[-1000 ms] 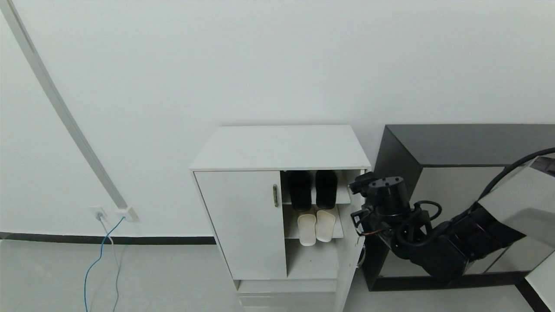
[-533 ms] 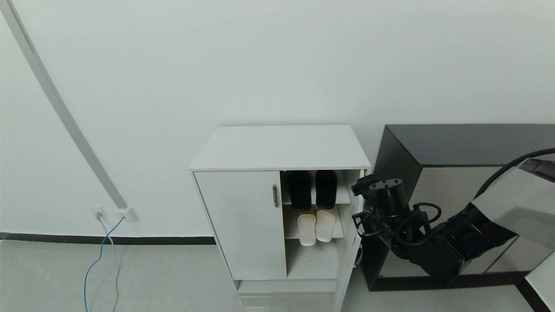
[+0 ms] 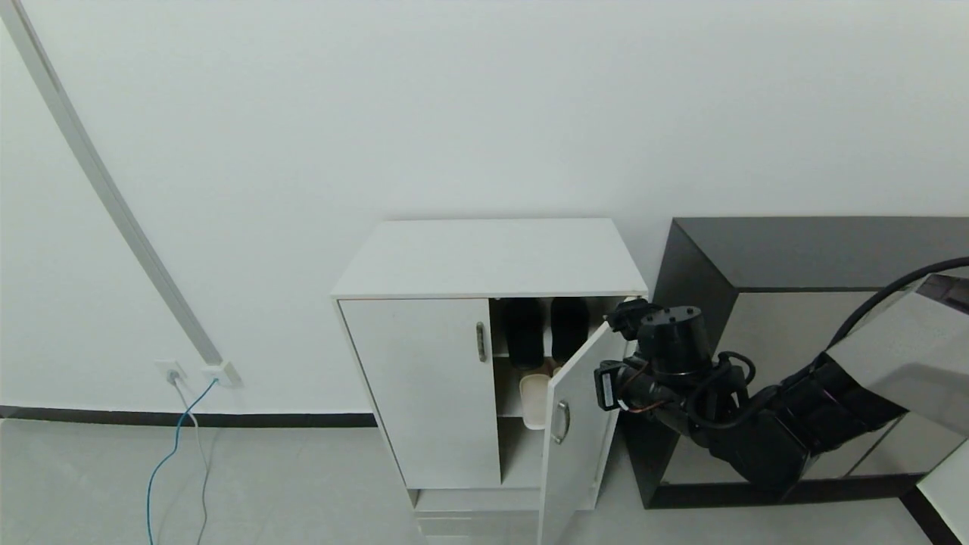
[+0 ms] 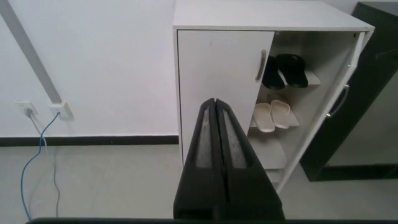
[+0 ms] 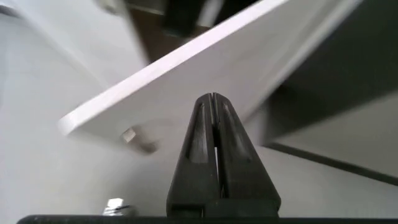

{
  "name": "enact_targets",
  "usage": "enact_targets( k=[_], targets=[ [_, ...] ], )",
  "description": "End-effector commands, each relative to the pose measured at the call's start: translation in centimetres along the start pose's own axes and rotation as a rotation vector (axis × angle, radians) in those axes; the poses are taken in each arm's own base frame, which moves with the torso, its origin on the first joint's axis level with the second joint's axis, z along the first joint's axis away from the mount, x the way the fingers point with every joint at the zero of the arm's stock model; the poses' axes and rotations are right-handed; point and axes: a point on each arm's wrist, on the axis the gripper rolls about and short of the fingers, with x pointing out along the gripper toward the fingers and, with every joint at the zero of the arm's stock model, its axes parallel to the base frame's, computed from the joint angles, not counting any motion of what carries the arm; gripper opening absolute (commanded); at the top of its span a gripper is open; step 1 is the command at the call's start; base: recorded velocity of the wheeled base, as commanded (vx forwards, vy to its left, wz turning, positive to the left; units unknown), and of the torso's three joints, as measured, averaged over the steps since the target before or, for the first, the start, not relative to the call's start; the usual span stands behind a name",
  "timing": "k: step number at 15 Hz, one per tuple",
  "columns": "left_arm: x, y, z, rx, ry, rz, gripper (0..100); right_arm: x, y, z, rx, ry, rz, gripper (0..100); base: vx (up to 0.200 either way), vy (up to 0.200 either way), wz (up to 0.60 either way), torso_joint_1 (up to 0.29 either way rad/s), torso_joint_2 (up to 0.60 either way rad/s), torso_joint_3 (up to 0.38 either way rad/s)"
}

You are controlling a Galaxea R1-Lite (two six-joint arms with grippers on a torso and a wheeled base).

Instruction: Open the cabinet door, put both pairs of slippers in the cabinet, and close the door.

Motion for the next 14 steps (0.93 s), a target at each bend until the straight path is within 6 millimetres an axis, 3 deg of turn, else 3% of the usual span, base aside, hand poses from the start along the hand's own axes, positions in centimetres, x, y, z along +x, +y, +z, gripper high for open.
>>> enact_targets(
  k=[1, 3, 8, 11, 14],
  targets=[
    [0.0, 0.0, 0.0, 0.002, 0.002, 0.0, 0, -1.2, -0.3, -0.3, 0.029, -0.013, 0.077, 0, 0.0, 0.0, 0.0, 0.0, 0.0, 0.0],
    [0.0, 0.0, 0.0, 0.002, 0.002, 0.0, 0, -1.8, -0.3, -1.3, 0.025, -0.033, 0.125, 0, 0.0, 0.0, 0.0, 0.0, 0.0, 0.0],
    [0.0, 0.0, 0.0, 0.002, 0.002, -0.002, 0, -1.7, 0.2, -3.5, 0.007, 0.004, 0.142, 0, 0.2, 0.0, 0.0, -0.001, 0.0, 0.001],
    [0.0, 0.0, 0.0, 0.0, 0.002, -0.002, 0, -0.5, 0.7, -4.4, 0.003, -0.01, 0.149, 0, 0.067, 0.0, 0.0, -0.002, 0.0, 0.004],
    [0.0, 0.0, 0.0, 0.002, 0.002, -0.002, 0, 1.6, 1.3, -4.2, 0.005, -0.04, 0.15, 0, 0.0, 0.0, 0.0, 0.0, 0.0, 0.0]
  ],
)
